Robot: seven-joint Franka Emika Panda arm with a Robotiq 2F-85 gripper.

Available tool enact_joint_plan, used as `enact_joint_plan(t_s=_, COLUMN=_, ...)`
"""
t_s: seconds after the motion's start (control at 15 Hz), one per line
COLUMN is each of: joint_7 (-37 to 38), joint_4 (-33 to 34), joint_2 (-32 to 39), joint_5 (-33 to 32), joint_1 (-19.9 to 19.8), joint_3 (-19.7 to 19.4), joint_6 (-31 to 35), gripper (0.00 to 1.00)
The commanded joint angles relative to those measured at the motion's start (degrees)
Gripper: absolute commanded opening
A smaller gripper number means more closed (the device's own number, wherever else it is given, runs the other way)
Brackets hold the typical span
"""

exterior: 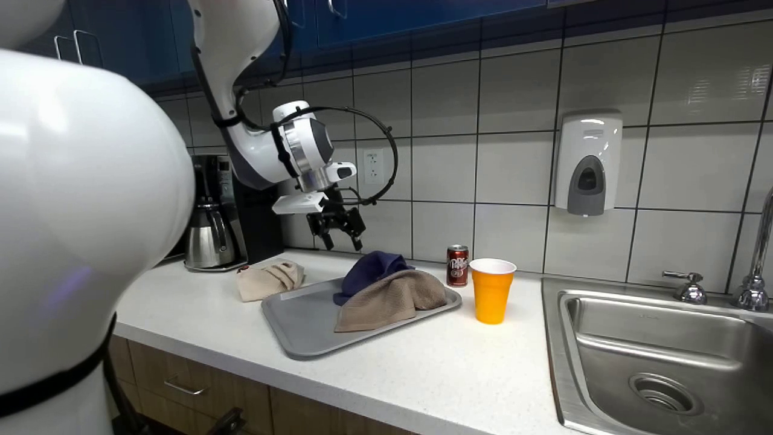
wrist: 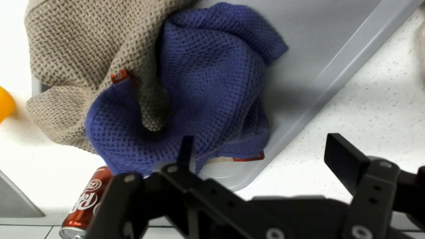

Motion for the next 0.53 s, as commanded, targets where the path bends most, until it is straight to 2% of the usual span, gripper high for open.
enact_joint_plan(t_s=0.0, joint_7=-2.20, joint_4=-1.66, joint_2=-2.43, joint_5=-0.98, joint_1=-3.69, joint_3=5.38, joint_6=-0.52, gripper=1.00)
enact_joint_plan(t_s=0.47, joint_7=-14.76, joint_4=-0.85, joint_2=-1.41, joint_5=4.55, joint_1=-7.87, joint_3=13.12, joint_6=-0.21, gripper=1.00)
